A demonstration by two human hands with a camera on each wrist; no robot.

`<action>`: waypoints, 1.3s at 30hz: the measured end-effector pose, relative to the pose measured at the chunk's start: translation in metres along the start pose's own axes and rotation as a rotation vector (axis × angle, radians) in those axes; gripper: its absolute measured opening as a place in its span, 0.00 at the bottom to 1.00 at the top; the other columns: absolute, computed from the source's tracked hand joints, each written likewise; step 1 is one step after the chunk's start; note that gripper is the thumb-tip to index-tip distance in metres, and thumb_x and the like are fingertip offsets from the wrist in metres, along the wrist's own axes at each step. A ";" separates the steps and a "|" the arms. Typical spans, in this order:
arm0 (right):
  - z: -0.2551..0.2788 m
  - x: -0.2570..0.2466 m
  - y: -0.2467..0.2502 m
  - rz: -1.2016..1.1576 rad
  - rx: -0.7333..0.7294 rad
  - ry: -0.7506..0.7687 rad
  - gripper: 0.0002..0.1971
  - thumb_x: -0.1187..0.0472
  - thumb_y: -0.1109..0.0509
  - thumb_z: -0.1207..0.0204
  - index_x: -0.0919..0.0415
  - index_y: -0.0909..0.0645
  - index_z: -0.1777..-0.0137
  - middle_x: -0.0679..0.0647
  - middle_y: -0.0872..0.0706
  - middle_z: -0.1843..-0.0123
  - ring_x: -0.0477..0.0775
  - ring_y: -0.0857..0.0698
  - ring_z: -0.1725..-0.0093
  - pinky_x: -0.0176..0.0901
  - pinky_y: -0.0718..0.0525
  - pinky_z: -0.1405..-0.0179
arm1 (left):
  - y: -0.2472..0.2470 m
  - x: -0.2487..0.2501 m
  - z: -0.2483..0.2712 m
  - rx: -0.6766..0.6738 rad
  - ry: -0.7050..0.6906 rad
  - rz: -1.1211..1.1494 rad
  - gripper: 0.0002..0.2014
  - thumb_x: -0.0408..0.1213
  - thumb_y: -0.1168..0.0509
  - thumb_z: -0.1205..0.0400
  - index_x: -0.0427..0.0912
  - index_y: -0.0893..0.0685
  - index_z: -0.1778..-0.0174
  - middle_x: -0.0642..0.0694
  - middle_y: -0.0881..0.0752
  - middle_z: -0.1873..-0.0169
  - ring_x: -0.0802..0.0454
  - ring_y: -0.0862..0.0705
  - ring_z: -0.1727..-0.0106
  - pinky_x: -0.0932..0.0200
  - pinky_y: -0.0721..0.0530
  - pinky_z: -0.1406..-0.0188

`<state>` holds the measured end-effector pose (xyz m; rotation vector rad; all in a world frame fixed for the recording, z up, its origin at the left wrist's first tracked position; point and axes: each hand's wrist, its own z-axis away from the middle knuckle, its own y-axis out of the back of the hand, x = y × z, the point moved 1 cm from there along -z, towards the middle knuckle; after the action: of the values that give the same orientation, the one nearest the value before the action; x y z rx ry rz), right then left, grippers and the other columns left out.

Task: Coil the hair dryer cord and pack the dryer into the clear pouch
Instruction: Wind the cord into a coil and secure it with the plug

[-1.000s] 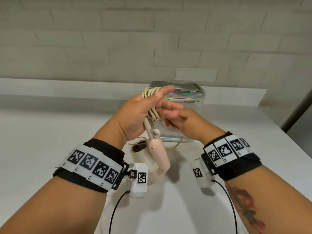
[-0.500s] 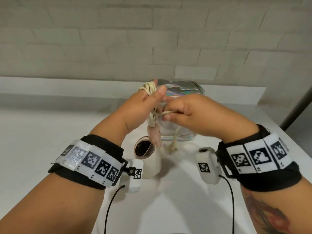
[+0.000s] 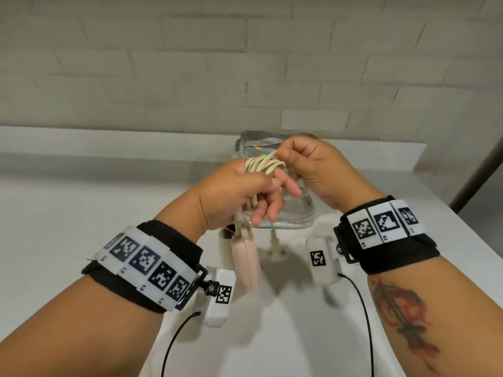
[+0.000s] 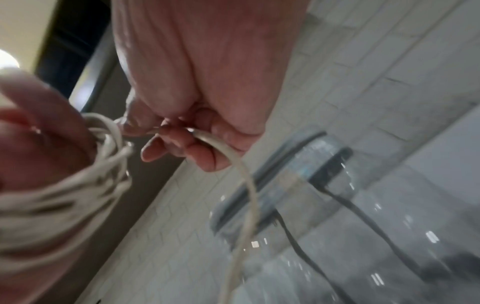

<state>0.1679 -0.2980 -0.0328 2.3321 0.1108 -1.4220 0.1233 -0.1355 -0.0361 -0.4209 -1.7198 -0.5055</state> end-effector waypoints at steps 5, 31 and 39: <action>0.006 0.032 -0.025 -0.039 -0.064 -0.180 0.12 0.57 0.36 0.19 0.63 0.16 0.47 0.51 0.16 0.64 0.47 0.21 0.65 0.39 0.21 0.62 | 0.003 -0.004 0.000 0.142 -0.064 0.229 0.18 0.25 0.47 0.17 0.41 0.16 0.39 0.39 0.07 0.58 0.53 0.10 0.66 0.62 0.13 0.58; 0.002 -0.029 -0.011 0.639 0.001 0.263 0.19 0.62 0.39 0.18 0.52 0.26 0.27 0.43 0.25 0.43 0.36 0.22 0.52 0.24 0.25 0.50 | 0.020 -0.006 -0.006 0.011 -0.021 -0.035 0.09 0.29 0.25 0.32 0.40 0.14 0.57 0.43 0.17 0.70 0.53 0.20 0.74 0.61 0.19 0.77; 0.013 -0.023 -0.022 0.019 -0.203 -0.041 0.13 0.59 0.41 0.16 0.54 0.17 0.38 0.73 0.14 0.61 0.46 0.14 0.59 0.36 0.17 0.49 | 0.024 -0.001 -0.003 -0.169 0.085 0.009 0.09 0.22 0.35 0.30 0.35 0.11 0.63 0.43 0.15 0.77 0.53 0.18 0.78 0.65 0.18 0.77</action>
<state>0.1405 -0.2791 -0.0250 2.1331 0.2107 -1.3798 0.1385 -0.1167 -0.0343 -0.5203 -1.5987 -0.6555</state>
